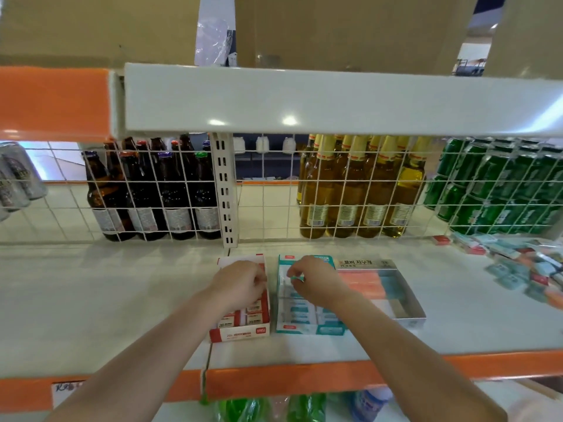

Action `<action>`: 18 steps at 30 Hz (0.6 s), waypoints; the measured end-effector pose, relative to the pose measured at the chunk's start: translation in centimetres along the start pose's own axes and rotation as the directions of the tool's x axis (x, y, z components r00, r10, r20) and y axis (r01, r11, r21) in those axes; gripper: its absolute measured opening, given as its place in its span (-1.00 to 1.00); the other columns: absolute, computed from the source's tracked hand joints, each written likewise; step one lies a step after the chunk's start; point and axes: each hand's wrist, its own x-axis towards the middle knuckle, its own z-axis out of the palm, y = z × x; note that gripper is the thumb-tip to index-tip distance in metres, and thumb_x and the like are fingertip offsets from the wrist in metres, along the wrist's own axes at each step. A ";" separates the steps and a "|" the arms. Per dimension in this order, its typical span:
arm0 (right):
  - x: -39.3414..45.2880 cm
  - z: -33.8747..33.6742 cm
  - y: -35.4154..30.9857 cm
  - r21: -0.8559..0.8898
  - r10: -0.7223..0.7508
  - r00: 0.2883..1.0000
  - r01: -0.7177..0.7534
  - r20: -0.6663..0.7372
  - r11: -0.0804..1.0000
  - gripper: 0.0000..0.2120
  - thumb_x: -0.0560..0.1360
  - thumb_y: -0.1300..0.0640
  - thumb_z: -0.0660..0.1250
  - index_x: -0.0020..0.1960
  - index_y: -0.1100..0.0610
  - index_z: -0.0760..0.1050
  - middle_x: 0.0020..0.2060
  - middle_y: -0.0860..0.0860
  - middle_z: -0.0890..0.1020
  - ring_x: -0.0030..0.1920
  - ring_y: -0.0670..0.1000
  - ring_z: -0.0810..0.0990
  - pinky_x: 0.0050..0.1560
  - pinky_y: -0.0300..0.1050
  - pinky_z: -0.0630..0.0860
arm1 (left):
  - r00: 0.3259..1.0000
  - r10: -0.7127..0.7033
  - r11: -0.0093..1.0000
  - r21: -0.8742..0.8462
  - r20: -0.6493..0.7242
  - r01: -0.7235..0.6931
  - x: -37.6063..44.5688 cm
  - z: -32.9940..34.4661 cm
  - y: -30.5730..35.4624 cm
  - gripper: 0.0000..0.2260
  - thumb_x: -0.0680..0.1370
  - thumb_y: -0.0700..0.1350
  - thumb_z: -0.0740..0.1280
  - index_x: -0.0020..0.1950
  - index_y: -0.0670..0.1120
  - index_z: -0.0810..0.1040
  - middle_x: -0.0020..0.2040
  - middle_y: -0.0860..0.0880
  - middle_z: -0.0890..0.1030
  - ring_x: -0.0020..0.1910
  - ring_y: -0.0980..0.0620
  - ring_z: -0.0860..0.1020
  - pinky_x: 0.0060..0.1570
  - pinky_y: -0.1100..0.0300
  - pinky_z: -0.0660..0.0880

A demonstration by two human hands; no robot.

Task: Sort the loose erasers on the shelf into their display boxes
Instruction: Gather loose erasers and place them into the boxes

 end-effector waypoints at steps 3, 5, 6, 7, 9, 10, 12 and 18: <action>-1.4 -1.2 3.0 0.019 0.083 0.997 -0.083 0.003 0.996 -0.74 0.56 0.14 0.20 0.23 0.03 0.49 0.18 0.00 0.51 0.10 -0.01 0.51 0.07 -0.18 0.47 | 0.999 0.037 0.998 -0.044 0.008 -0.037 1.1 0.4 2.8 -0.81 0.58 -0.02 0.21 0.12 0.02 0.56 0.12 0.07 0.57 0.01 0.11 0.53 -0.03 0.22 0.48; -2.6 -2.0 5.1 0.007 0.133 0.991 -0.133 -0.002 0.991 -0.76 0.56 0.12 0.20 0.19 0.03 0.50 0.14 -0.02 0.53 0.04 -0.02 0.52 0.02 -0.19 0.50 | 0.997 0.077 0.995 -0.072 0.014 -0.076 1.8 0.9 5.1 -0.83 0.58 -0.02 0.22 0.09 0.02 0.56 0.11 0.06 0.57 0.00 0.12 0.53 -0.07 0.25 0.45; -3.2 -2.5 6.1 -0.003 0.156 0.988 -0.156 -0.012 0.988 -0.77 0.56 0.13 0.19 0.18 0.04 0.50 0.14 -0.01 0.54 0.04 -0.01 0.53 0.04 -0.16 0.52 | 0.995 0.101 0.993 -0.067 0.010 -0.100 2.3 1.2 6.3 -0.83 0.58 -0.03 0.22 0.09 0.02 0.57 0.11 0.06 0.57 -0.01 0.12 0.52 -0.10 0.27 0.42; -3.8 -2.9 7.2 0.006 0.181 0.983 -0.181 -0.022 0.984 -0.77 0.56 0.14 0.19 0.18 0.05 0.51 0.14 0.00 0.55 0.05 0.00 0.54 0.07 -0.13 0.53 | 0.993 0.117 0.992 -0.057 0.006 -0.117 2.7 1.5 7.6 -0.83 0.58 -0.04 0.22 0.09 0.02 0.57 0.11 0.06 0.57 -0.01 0.12 0.52 -0.11 0.27 0.41; -5.1 -3.8 9.4 0.033 0.234 0.971 -0.232 -0.042 0.972 -0.77 0.55 0.18 0.19 0.17 0.09 0.51 0.13 0.02 0.56 0.07 0.02 0.55 0.10 -0.12 0.53 | 0.990 0.138 0.990 -0.044 0.012 -0.138 3.5 2.2 10.3 -0.83 0.58 -0.05 0.22 0.09 0.00 0.57 0.09 0.05 0.58 -0.01 0.10 0.54 -0.07 0.24 0.44; -5.7 -4.3 10.6 0.039 0.259 0.965 -0.258 -0.049 0.965 -0.77 0.55 0.19 0.19 0.16 0.11 0.52 0.11 0.04 0.56 0.07 0.04 0.55 0.10 -0.12 0.52 | 0.988 0.150 0.988 -0.039 0.021 -0.149 3.9 2.6 11.6 -0.83 0.59 -0.05 0.21 0.08 -0.01 0.58 0.07 0.04 0.59 -0.02 0.10 0.54 -0.05 0.21 0.47; -7.0 -5.2 13.0 0.051 0.300 0.952 -0.297 -0.056 0.953 -0.78 0.54 0.20 0.18 0.11 0.16 0.55 0.06 0.09 0.58 0.06 0.10 0.55 0.08 -0.10 0.50 | 0.982 0.184 0.983 -0.023 0.041 -0.184 4.5 3.3 14.0 -0.82 0.59 -0.05 0.21 0.06 -0.03 0.58 0.03 0.03 0.60 -0.04 0.08 0.55 -0.04 0.18 0.49; -10.2 -7.0 20.5 0.038 0.348 0.933 -0.346 -0.095 0.938 -0.72 0.52 0.21 0.17 0.17 0.11 0.55 0.13 0.05 0.56 0.13 0.06 0.51 0.11 -0.18 0.42 | 0.953 0.292 0.956 -0.004 0.082 -0.293 6.9 5.4 20.3 -0.86 0.57 -0.09 0.23 0.02 -0.02 0.58 0.00 0.02 0.60 -0.05 0.04 0.54 -0.04 0.13 0.48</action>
